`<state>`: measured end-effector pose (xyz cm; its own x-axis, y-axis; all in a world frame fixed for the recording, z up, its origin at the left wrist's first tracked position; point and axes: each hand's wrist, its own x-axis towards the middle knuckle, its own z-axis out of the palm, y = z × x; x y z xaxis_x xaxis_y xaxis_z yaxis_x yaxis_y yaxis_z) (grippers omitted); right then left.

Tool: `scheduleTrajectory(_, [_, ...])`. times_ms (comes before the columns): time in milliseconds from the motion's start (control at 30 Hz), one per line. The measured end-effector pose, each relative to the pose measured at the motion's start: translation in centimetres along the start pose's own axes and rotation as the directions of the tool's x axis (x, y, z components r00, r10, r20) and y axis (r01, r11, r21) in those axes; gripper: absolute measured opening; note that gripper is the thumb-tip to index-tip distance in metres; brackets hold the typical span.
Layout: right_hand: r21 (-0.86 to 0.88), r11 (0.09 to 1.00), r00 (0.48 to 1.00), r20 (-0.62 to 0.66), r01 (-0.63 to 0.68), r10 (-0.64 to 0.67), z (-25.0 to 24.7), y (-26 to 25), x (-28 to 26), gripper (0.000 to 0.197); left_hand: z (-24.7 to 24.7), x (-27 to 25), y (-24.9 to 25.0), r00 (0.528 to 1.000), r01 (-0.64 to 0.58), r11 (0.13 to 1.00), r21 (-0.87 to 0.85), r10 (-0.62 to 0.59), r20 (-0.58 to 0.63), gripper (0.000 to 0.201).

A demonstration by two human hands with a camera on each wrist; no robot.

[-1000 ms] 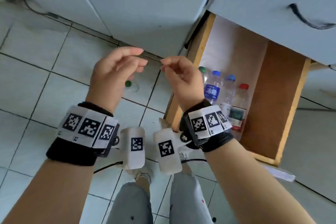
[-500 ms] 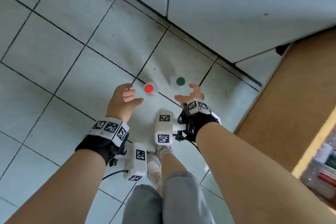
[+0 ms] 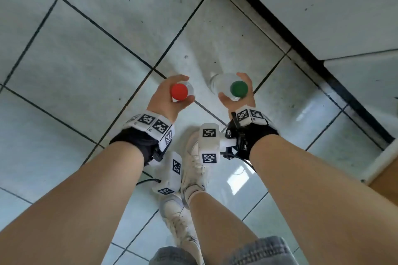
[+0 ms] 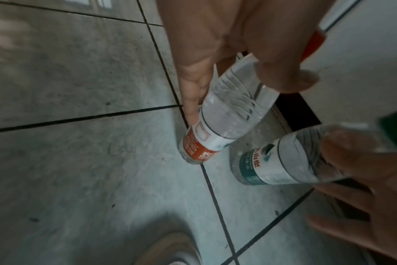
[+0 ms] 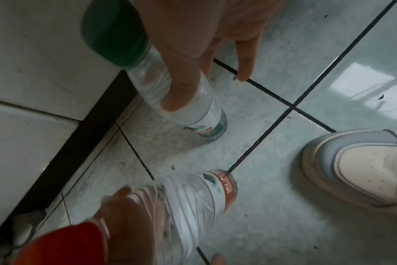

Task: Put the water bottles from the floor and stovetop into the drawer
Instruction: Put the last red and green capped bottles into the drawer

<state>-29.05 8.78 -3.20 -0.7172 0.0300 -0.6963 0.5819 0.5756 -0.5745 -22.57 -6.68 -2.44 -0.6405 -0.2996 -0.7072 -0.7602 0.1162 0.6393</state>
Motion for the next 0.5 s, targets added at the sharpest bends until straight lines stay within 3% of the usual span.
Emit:
scheduleTrajectory(133, [-0.041,0.999,0.998,0.053,-0.017,0.019,-0.7,-0.9,-1.1,0.059,-1.5,-2.3,1.2,0.997,0.065,0.994,-0.087,-0.068,-0.04,0.04])
scheduleTrajectory(267, [-0.037,0.999,0.994,0.11,-0.023,0.027,-1.8,-3.0,-5.8,0.061,-3.0,-6.9,3.1,0.997,0.072,0.989,-0.129,-0.076,-0.029,0.035])
scheduleTrajectory(400, [-0.045,0.992,0.983,0.144,0.118,-0.111,-4.2,-5.9,-12.7,0.056,-5.1,-12.3,7.2,0.992,0.095,0.975,-0.201,-0.111,-0.067,0.022])
scheduleTrajectory(500, [-0.074,0.981,0.977,0.133,0.177,-0.166,-7.1,-8.9,-17.9,0.05,-6.9,-17.6,11.4,0.995,0.047,0.981,-0.186,-0.062,-0.08,0.022])
